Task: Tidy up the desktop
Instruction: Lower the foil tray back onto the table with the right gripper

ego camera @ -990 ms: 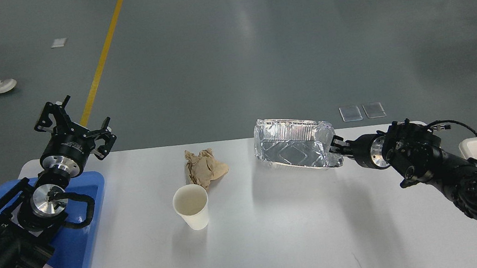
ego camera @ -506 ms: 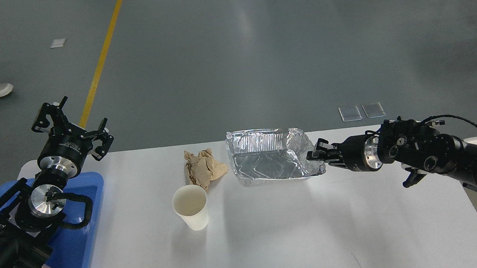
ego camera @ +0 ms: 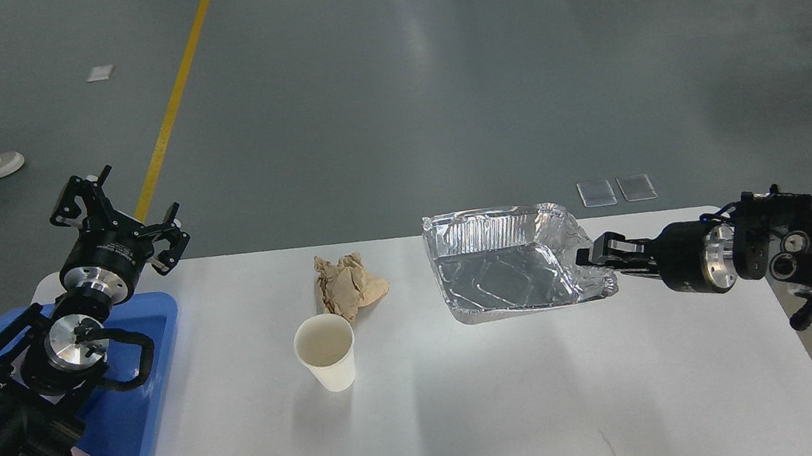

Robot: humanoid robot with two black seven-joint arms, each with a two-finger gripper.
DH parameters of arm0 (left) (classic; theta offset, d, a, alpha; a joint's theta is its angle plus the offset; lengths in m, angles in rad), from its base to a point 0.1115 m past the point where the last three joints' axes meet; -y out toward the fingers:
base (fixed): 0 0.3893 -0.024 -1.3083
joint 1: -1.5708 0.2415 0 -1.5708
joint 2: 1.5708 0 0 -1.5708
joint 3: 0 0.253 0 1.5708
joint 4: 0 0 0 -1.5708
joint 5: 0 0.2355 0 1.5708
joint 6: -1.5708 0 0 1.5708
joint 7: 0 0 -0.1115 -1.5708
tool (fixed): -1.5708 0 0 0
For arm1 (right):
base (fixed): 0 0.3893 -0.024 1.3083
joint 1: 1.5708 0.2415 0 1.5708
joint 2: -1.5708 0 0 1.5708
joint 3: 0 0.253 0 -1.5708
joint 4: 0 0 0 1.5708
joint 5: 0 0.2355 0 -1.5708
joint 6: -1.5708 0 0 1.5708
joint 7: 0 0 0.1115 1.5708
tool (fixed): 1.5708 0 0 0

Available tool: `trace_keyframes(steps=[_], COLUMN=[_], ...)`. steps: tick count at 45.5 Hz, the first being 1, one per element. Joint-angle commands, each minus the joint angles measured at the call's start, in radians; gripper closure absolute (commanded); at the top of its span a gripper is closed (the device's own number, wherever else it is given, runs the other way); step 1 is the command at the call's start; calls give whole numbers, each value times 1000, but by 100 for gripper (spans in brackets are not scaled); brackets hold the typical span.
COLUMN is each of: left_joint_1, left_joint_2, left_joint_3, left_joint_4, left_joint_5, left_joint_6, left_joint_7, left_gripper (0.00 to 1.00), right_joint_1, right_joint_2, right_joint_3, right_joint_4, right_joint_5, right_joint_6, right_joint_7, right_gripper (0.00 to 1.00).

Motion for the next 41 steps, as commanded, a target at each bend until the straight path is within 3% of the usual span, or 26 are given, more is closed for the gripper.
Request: trace_keyframes(steps=[1, 12, 41], left_joint_1=[1, 4, 47], left_joint_2=[4, 7, 27], left_joint_3=[0, 0, -17], left_joint_4=[0, 2, 9], left_joint_5=[0, 12, 261], left_joint_6=[1, -24, -30], left_joint_7=[0, 4, -4], left_gripper=[2, 2, 2], right_joint_1=[24, 32, -59], right_joint_2=[-113, -235, -198], right_joint_3=[6, 8, -9], right_joint_4=[123, 260, 269], right_joint_5=[-1, -35, -184], right_joint_6=[-8, -24, -114], right_joint_7=[-4, -5, -16], right_gripper=[100, 100, 100])
